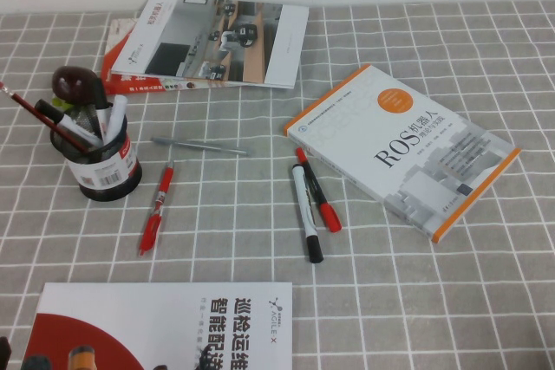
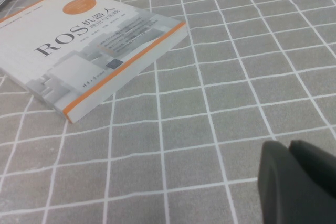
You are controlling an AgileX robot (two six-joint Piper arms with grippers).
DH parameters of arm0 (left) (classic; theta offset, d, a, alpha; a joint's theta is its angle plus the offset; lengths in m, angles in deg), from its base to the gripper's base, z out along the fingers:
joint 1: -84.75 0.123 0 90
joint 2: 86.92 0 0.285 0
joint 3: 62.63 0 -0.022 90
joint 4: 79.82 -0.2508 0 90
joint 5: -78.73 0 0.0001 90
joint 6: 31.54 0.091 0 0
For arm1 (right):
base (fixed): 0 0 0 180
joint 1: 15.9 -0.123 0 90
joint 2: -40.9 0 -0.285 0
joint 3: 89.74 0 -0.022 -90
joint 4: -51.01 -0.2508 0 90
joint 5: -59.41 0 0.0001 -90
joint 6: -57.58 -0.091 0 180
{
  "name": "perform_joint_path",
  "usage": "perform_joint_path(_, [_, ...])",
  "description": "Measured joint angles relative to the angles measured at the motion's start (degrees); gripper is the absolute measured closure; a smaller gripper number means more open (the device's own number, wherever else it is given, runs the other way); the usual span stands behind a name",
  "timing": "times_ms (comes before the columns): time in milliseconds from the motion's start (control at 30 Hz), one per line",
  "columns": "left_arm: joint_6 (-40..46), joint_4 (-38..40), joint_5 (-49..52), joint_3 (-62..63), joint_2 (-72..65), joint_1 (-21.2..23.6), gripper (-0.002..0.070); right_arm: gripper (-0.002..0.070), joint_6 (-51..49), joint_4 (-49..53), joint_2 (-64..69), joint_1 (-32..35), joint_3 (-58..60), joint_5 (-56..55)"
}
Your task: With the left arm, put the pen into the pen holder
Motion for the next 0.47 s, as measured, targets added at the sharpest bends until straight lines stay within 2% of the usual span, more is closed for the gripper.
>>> perform_joint_path(467, [0.6,0.0,0.0,0.0,0.0,0.0,0.0678,0.0692,0.0,0.0,0.0,0.0,0.0,0.0])
